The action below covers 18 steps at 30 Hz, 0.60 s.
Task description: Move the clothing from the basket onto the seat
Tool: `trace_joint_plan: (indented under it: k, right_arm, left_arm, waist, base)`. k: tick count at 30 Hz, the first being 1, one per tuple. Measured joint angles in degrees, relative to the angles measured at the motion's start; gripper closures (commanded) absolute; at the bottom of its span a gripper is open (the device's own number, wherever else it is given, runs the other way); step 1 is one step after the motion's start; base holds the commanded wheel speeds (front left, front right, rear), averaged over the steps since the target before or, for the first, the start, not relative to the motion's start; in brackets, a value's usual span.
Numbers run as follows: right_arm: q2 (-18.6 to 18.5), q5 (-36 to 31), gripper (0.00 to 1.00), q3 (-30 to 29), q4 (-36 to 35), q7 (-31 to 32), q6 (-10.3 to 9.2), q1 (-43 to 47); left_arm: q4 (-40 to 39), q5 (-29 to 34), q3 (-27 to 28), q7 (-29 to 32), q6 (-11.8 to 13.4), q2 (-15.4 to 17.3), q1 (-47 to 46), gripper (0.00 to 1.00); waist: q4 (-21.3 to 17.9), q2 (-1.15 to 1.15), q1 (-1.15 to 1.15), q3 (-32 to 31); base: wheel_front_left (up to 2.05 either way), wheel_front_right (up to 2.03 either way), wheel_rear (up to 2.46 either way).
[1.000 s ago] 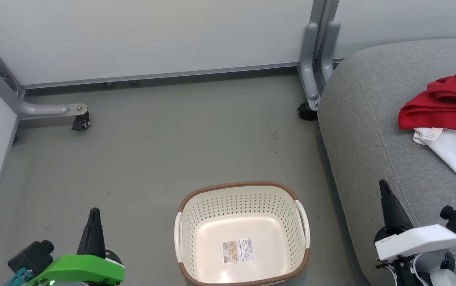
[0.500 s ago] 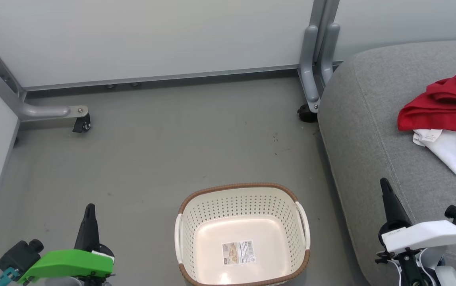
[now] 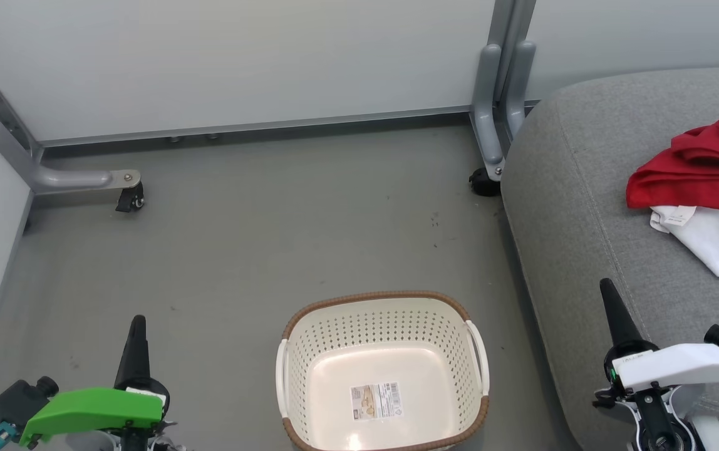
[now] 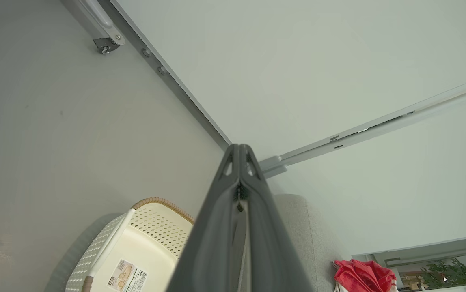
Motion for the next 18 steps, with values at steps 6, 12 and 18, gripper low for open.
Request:
trace_joint_plan:
  k: [6, 12, 18]
  right_arm:
    - [-0.02, 3.55, 1.00, -0.29, 0.56, 0.58, 0.00, -0.68]
    - [-0.03, 6.92, 1.00, -0.58, 1.09, 1.25, 0.00, -0.86]
    - [-0.03, 10.09, 1.00, -0.85, 1.55, 1.79, 0.00, -1.33]
  left_arm:
    - [0.02, -3.53, 0.49, 1.00, -0.18, 0.00, -0.46, 1.00]
    - [0.05, -6.89, 0.85, 1.82, -0.45, 0.00, -0.75, 1.00]
    - [0.11, -10.11, 1.16, 2.60, -0.67, 0.00, -1.03, 1.00]
  waist:
    - [0.02, 0.00, 0.00, -0.19]
    - [0.03, 0.00, 0.00, -0.37]
    - [0.05, 0.00, 0.00, -0.56]
  base:
    - [0.00, 0.00, 0.00]
    - [0.00, 0.00, 0.00]
    - [0.00, 0.00, 0.00]
